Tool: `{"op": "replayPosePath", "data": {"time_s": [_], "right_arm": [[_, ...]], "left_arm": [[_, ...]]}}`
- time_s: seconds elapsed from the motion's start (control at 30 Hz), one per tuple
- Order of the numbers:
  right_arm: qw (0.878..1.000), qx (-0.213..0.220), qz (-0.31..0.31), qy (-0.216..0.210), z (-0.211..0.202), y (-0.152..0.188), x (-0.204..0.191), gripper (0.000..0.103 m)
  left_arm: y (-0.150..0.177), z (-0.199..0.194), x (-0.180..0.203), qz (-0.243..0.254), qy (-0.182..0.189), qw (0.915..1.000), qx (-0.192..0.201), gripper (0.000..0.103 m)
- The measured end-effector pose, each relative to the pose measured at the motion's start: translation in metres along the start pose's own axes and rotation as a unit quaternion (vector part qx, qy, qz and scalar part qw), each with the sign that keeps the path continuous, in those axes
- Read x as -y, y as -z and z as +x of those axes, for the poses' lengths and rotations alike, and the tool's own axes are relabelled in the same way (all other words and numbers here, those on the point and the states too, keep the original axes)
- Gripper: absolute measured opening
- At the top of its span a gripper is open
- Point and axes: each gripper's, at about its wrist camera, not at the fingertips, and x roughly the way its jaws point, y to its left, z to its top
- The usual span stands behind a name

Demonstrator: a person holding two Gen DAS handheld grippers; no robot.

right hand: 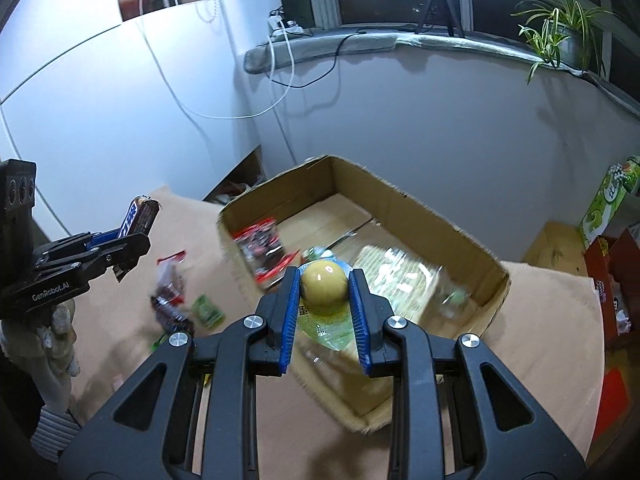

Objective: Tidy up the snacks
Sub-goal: 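Carry the bar and egg candy over the box and open both tools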

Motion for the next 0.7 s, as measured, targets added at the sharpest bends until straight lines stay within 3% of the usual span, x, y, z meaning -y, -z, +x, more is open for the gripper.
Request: {"op": "replayPosePath", "data": {"time_s": [0.23, 0.7], "right_arm": [[1.000, -0.006, 0.024, -0.003, 0.020, -0.020, 0.017, 0.026], [0.999, -0.024, 0.030, -0.002, 0.057, -0.057, 0.022, 0.026]], "left_arm": [[-0.027, 0.032, 0.009, 0.013, 0.023, 0.9996, -0.013, 0.027], [-0.066, 0.082, 0.022, 0.035, 0.026, 0.9986, -0.029, 0.027]]}}
